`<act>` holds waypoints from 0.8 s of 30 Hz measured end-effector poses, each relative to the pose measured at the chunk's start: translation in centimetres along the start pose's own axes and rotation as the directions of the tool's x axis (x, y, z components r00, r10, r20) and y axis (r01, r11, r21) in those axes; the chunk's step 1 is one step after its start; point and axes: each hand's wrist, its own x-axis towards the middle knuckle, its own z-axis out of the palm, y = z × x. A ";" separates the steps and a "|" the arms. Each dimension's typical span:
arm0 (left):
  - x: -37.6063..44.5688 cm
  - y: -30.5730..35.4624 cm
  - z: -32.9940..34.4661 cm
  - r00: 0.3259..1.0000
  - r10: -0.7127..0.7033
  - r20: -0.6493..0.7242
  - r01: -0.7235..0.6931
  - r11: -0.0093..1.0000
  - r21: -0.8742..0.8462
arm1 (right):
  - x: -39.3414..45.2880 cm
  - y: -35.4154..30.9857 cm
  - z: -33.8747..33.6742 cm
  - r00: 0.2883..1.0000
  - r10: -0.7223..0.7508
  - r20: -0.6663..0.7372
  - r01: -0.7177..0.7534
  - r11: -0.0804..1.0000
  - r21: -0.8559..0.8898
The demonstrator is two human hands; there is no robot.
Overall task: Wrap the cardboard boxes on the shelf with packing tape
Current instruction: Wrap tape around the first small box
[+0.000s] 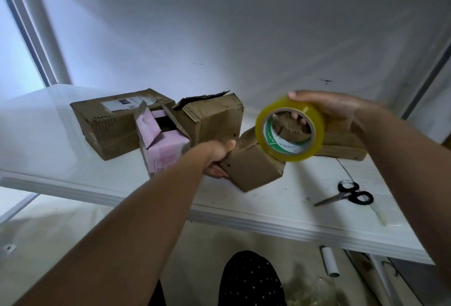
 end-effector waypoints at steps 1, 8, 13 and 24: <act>0.2 -0.2 0.5 0.991 0.101 -0.090 -0.098 0.994 0.039 | 0.5 -0.6 0.6 0.999 -0.036 -0.028 0.035 0.999 -0.037; -0.5 -2.3 1.4 0.638 0.523 -0.564 -0.615 0.788 0.036 | 4.1 -3.2 6.0 0.971 -0.037 -0.237 0.042 0.999 0.015; -0.7 -3.6 2.7 0.679 0.660 -0.322 -0.623 0.750 0.221 | 6.1 -4.5 7.9 0.936 -0.005 -0.352 0.019 0.999 0.036; 1.5 -2.9 0.7 0.820 0.487 -0.300 -0.410 0.866 0.286 | 3.6 -7.1 6.9 0.970 0.197 -0.143 -0.241 0.869 -0.433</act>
